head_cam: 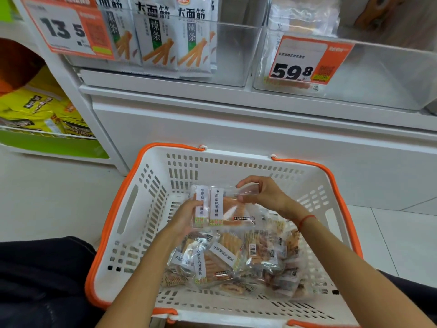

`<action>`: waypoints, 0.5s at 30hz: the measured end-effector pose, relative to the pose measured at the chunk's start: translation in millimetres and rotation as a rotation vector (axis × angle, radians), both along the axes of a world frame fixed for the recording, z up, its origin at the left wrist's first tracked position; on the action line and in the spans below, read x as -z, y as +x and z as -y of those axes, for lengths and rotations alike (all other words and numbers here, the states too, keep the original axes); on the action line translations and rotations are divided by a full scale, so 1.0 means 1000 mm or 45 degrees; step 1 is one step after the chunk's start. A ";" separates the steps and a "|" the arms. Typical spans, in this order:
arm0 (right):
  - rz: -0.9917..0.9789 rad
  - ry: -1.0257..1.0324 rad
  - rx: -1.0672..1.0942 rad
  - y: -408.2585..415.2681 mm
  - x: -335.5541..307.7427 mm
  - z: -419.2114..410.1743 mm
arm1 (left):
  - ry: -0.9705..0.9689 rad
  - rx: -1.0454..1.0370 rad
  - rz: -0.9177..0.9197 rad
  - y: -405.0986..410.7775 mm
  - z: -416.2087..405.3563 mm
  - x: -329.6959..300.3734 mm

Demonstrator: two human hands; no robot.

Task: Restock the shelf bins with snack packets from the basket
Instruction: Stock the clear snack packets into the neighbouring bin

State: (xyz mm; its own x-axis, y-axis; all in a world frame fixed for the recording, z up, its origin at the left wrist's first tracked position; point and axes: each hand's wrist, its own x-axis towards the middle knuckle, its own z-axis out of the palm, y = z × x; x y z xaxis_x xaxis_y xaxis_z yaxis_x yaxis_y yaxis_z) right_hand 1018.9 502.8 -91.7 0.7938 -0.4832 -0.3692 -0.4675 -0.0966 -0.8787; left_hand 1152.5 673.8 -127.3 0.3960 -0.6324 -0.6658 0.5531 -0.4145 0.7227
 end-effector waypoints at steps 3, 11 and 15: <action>0.080 0.052 0.211 0.002 0.015 -0.011 | 0.011 -0.059 0.043 -0.003 0.006 -0.003; 0.112 -0.115 0.323 0.016 0.030 -0.024 | -0.035 0.148 0.232 -0.010 0.009 0.007; -0.110 -0.137 0.468 0.021 0.018 -0.023 | -0.154 0.100 0.189 -0.005 0.005 0.003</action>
State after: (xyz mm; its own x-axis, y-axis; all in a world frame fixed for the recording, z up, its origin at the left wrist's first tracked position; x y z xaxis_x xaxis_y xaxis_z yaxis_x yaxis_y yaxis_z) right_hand 1039.5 525.4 -109.6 0.5290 -0.7691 -0.3588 -0.5599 0.0015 -0.8286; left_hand 1147.4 668.3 -130.1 0.4306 -0.7370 -0.5210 0.4058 -0.3575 0.8411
